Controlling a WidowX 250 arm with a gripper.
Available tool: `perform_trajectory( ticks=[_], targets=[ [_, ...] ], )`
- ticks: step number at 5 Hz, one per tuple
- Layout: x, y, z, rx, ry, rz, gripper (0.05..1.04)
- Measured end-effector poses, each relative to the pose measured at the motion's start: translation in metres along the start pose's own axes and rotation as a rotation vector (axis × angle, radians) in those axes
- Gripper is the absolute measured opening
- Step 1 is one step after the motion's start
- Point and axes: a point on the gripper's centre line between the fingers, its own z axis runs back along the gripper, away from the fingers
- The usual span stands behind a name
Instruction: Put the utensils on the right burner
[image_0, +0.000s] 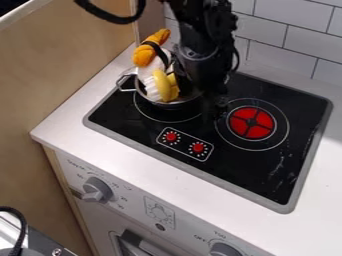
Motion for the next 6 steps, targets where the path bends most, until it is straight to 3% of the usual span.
perform_trajectory(
  ticks=[1, 3, 4, 5, 6],
  targets=[
    [-0.001, -0.001, -0.003, -0.009, -0.005, 0.003, 0.952],
    [-0.011, -0.004, -0.005, -0.045, 0.026, -0.017, 0.392],
    [-0.013, -0.003, 0.003, -0.053, 0.035, -0.026, 0.182],
    [-0.018, -0.004, 0.014, -0.059, 0.057, -0.024, 0.076],
    [-0.022, -0.011, 0.026, -0.067, 0.097, -0.008, 0.059]
  ],
)
